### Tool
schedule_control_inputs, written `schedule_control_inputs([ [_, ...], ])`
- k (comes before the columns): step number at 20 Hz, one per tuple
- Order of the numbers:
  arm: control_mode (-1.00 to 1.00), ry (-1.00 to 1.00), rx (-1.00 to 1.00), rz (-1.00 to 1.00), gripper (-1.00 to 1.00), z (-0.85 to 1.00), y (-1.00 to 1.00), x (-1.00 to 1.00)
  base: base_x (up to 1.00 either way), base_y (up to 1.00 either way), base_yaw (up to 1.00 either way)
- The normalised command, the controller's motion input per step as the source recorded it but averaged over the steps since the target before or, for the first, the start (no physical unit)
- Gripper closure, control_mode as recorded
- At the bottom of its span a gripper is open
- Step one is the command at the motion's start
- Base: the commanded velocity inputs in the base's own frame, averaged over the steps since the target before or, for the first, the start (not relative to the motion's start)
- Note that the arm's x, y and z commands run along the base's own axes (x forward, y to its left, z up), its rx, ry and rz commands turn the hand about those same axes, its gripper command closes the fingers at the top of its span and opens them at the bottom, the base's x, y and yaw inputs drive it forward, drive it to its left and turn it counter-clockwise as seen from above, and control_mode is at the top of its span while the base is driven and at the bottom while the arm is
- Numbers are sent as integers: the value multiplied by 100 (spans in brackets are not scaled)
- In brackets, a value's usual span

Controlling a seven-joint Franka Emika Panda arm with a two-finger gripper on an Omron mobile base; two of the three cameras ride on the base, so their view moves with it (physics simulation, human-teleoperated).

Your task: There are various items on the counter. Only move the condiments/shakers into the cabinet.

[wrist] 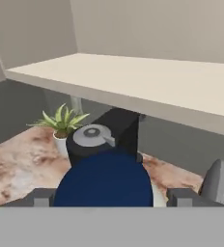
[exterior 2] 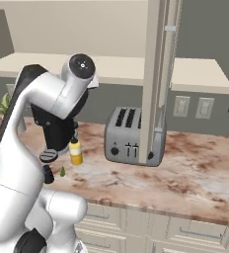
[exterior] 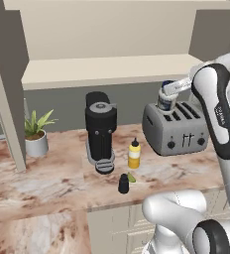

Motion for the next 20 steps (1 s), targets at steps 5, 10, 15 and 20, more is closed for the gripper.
schedule_control_inputs([
  [5,-100,-2,3,-23,100,100,-1,0,0,0,0],
  [10,-100,-2,24,-8,100,69,-23,0,0,0,0],
  [15,-100,-4,14,0,100,21,-19,0,0,0,0],
  [20,-100,0,0,0,100,0,0,9,0,0,0],
])
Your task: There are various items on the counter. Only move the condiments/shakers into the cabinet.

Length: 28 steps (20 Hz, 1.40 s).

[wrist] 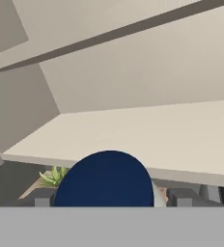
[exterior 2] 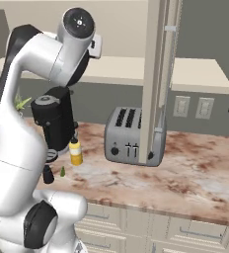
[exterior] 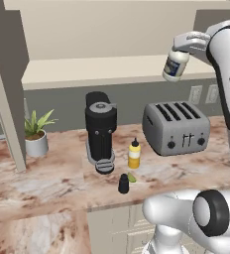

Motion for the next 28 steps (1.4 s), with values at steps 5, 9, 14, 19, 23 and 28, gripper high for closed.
schedule_control_inputs([
  [5,-100,-1,0,0,100,0,0,44,0,0,0],
  [9,-100,-5,0,0,100,0,0,55,0,0,0],
  [14,-100,-2,0,0,100,0,0,66,0,0,0],
  [19,-100,0,0,-1,100,-7,0,81,0,0,0],
  [23,-100,0,0,-1,100,-14,0,91,0,0,0],
  [28,-100,0,0,-1,100,-25,0,77,0,0,0],
])
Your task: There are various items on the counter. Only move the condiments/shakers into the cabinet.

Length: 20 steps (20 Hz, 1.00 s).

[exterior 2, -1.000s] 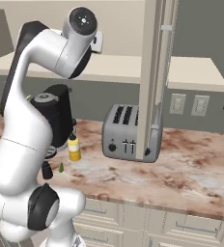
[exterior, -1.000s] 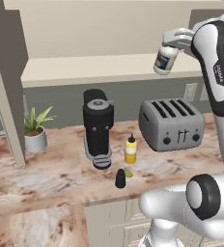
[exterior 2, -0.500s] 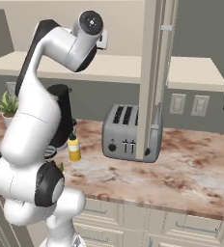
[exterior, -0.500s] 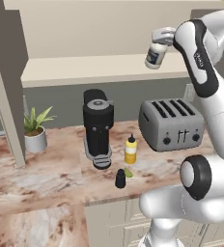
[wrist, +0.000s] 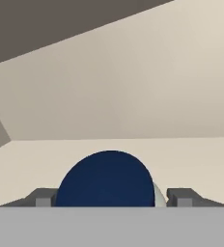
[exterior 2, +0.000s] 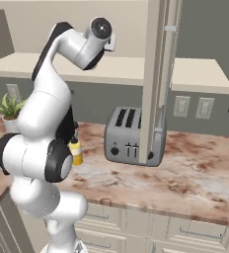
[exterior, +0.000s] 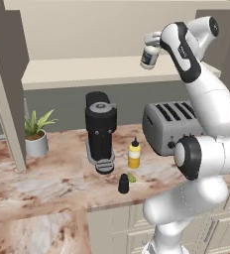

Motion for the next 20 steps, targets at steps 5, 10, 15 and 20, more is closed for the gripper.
schedule_control_inputs([
  [5,-100,0,-2,-1,100,-40,0,62,0,0,0],
  [10,-100,0,-5,0,100,-41,0,54,0,0,0],
  [15,-100,0,-14,0,-100,-30,4,32,0,0,0],
  [20,-100,-1,-7,0,-100,-6,0,17,0,0,0],
])
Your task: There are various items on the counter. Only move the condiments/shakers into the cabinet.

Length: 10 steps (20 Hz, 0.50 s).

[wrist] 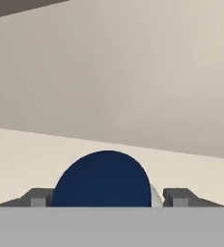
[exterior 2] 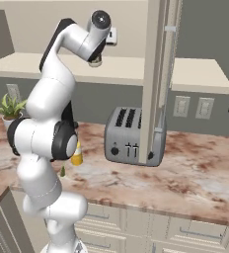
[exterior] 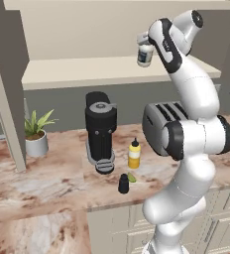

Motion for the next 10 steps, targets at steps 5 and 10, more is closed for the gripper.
schedule_control_inputs([
  [5,-100,-6,-3,-1,-100,-5,0,9,0,0,0],
  [10,-100,-19,-6,-2,-100,-2,0,6,0,0,0],
])
